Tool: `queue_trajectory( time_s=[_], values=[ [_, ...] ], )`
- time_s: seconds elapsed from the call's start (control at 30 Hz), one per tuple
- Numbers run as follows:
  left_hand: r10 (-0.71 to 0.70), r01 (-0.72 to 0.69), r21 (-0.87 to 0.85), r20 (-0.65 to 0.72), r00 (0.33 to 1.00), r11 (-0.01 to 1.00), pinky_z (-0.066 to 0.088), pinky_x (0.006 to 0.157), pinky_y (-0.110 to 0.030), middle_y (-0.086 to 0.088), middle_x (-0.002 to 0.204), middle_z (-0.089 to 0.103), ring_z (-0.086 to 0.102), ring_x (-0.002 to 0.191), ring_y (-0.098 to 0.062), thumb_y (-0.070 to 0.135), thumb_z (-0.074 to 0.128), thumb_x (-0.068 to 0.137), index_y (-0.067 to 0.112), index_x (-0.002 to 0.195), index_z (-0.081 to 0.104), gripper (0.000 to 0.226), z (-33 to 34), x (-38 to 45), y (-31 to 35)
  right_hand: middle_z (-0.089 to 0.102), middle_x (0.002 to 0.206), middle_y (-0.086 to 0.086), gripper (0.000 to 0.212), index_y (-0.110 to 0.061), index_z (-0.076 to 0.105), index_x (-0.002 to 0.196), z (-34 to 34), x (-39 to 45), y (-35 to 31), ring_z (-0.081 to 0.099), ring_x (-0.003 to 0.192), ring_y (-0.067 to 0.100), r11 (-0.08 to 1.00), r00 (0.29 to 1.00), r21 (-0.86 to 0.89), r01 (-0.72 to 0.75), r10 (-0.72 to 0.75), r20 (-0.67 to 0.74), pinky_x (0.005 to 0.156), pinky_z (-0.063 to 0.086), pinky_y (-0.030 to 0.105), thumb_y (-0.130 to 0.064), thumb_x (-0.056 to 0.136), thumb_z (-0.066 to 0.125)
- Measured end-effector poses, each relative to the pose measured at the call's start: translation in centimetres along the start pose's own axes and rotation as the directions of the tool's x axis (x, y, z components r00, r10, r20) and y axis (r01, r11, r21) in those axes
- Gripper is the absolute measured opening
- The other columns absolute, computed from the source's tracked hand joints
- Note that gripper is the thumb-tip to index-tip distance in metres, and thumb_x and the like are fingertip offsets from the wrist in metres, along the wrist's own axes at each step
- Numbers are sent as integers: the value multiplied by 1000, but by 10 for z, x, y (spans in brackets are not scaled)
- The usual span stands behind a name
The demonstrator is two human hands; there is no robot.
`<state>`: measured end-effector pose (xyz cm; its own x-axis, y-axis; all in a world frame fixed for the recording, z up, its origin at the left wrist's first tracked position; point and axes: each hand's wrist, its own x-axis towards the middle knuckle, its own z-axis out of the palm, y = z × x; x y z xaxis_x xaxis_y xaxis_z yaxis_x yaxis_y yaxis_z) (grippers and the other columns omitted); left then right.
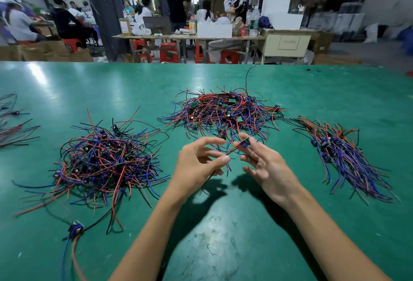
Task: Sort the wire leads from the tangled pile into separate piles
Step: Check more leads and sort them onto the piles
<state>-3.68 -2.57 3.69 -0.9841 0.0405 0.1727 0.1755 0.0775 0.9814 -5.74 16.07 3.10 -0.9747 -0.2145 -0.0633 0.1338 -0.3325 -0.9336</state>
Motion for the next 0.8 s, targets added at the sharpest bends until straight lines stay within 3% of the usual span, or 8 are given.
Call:
queue_trajectory(
  time_s=[0.13,0.3,0.43,0.57,0.6,0.67,0.73,0.8],
  values=[
    [-66,65,-34,-19,998,997,53,51,-25,-8,84,76,59,49,-15,7,66,95,7,109,74,17,2,-1,1,78,104,1,36,-23,73,110,5,1,3,68,73,8,993,994,-119,25,-37,-104,63,52,21,-50,97,53],
    [-191,127,-430,-110,975,894,52,55,-16,3,86,75,59,53,-5,12,61,97,9,109,71,16,-10,5,10,79,94,2,34,-21,73,109,-2,4,2,66,62,7,973,980,-233,11,-57,-190,52,50,15,-38,106,44],
    [-214,-48,-893,-160,964,447,59,65,-16,-8,94,76,74,75,-9,11,43,104,10,110,68,25,-35,10,22,79,86,3,30,-19,73,102,-2,5,5,62,55,8,951,981,-310,-17,-44,-190,52,46,17,-32,106,46],
    [-178,-279,-958,-286,942,64,61,79,-30,-27,120,67,69,112,-28,-4,22,105,6,133,58,47,-68,9,18,78,82,5,30,-20,74,95,2,6,9,62,54,8,926,987,-377,-33,-29,-159,50,42,16,-29,106,47],
    [-188,-305,-949,-314,931,75,60,82,-33,-27,121,67,67,115,-30,-3,20,106,6,137,54,47,-73,9,15,78,81,6,30,-19,74,94,2,6,9,62,53,8,925,987,-378,-38,-23,-157,49,42,15,-28,106,47],
    [-212,-303,-917,-360,909,258,56,92,-36,-21,117,69,68,111,-28,8,25,110,10,144,44,40,-74,12,10,77,80,7,30,-18,74,93,2,5,10,61,52,9,913,987,-406,-39,-29,-159,49,41,17,-27,105,48],
    [-180,-227,-787,-392,902,574,53,96,-34,-10,118,70,68,108,-21,26,33,109,15,144,42,38,-66,15,7,75,81,8,31,-18,73,89,4,4,12,60,54,8,888,984,-459,-1,-80,-156,49,40,20,-28,105,49],
    [-130,-72,-488,-369,920,870,52,88,-32,-4,118,72,69,101,-17,36,35,107,19,136,52,37,-49,15,5,71,80,7,29,-20,74,86,6,1,13,63,59,3,813,971,-572,107,-209,-115,52,45,16,-27,103,53]
  ],
)
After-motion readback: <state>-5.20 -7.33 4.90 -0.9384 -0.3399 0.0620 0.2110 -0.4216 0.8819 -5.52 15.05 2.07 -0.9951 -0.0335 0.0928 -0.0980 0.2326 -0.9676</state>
